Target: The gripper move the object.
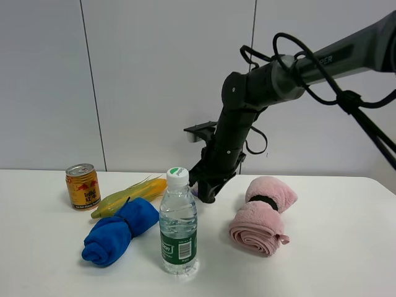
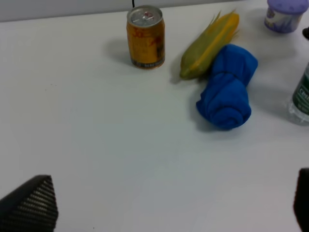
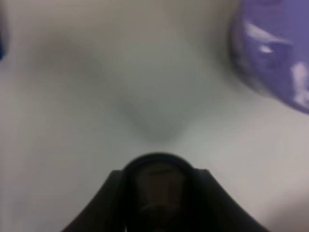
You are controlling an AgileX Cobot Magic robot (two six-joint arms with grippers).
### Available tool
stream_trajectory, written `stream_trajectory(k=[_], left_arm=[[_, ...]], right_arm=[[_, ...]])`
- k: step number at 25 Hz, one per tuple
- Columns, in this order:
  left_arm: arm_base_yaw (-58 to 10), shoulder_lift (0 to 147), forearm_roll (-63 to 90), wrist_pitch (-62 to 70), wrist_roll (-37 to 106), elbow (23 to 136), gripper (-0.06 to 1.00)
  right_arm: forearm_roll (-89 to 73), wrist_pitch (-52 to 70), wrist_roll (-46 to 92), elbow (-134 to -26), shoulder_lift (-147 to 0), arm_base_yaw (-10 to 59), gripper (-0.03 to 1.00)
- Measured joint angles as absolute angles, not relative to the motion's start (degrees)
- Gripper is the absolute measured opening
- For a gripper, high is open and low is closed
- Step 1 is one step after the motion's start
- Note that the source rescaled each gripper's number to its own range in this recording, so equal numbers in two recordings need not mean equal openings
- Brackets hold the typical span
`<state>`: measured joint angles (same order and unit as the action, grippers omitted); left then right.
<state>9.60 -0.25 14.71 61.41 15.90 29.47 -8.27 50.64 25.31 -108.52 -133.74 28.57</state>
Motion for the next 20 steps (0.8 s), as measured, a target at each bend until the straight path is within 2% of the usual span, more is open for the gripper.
stream_trajectory(k=[20], left_arm=[[9.6, -0.25, 14.71, 61.41, 15.9, 29.47, 1.0]], right_arm=[[-8.42, 47.04, 26.6, -108.47, -138.97, 29.53, 0.0]])
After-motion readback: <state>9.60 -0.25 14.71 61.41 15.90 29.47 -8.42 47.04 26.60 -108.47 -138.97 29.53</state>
